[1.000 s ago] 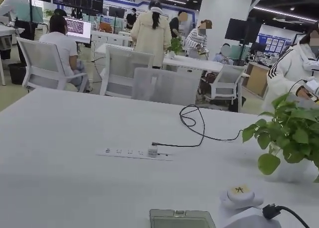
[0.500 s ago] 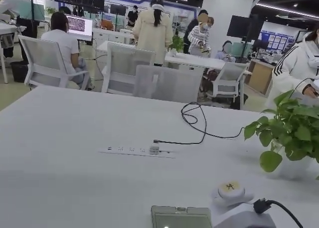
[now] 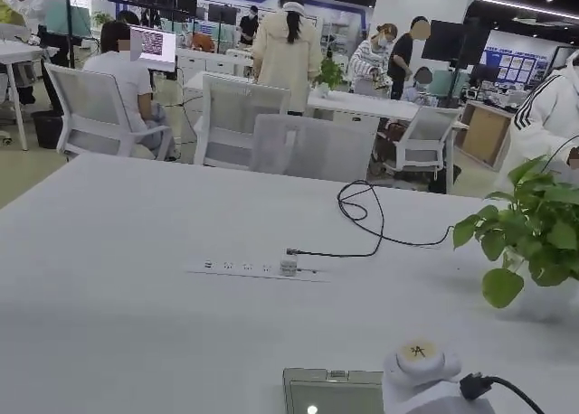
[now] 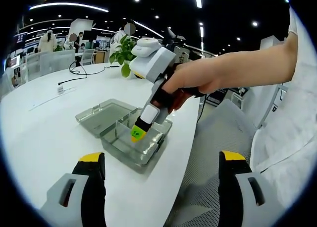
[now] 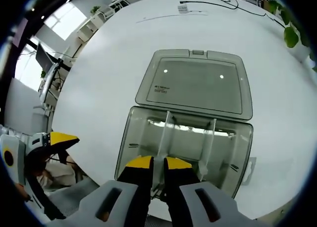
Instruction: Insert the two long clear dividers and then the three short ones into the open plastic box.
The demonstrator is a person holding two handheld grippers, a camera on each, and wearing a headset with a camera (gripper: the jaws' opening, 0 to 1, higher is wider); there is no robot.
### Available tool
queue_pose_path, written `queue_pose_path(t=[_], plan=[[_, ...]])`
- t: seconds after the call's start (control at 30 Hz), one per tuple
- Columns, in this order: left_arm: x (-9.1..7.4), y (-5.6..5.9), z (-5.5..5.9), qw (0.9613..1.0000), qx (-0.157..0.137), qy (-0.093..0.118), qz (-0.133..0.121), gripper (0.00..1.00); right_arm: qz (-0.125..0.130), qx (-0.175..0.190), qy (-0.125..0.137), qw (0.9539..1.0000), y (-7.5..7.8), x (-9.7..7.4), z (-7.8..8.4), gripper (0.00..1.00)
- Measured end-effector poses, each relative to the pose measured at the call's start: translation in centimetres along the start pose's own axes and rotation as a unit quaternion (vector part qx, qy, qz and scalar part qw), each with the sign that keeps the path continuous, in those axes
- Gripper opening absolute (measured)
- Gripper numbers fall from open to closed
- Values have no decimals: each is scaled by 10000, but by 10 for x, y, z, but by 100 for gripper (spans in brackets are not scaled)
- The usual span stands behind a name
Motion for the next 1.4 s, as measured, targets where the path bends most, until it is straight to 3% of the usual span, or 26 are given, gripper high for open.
queue_pose_path(t=[0.2,0.43,0.6,0.77,1.03,1.13,1.4], plan=[[-4,-1,-2,9999,-44,19,-102,97,-122,7,49,9999,-1,2,0,11],[-9,-2,-6,9994,-78,29,-323,98,-440,-13,259,9987,-2,-2,0,12],[-12,-2,-9,9983,-153,48,-557,97,-722,-3,476,9963,-2,-14,-3,15],[-17,1,-14,9965,-240,96,-801,97,-917,-302,631,9933,0,-30,-5,20],[-21,10,-18,9932,-347,138,-1100,97,-1345,-797,842,9841,-1,-63,-8,30],[-22,12,-20,9920,-365,180,-1198,98,-1485,-1055,952,9786,5,-76,-11,32],[-23,13,-23,9903,-317,230,-1336,99,-1605,-1673,888,9687,31,-97,-6,42]])
Point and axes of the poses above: the centre of the closed fingertips' face, and the gripper's own axes: x roughly forward along the fingers, y roughly to its right, z roughly out of its underside, the point moved 2 cm from there along -x, roughly backward along the fingers, and after that the axes turned 5 degrees about z, right-handed, at the moved point
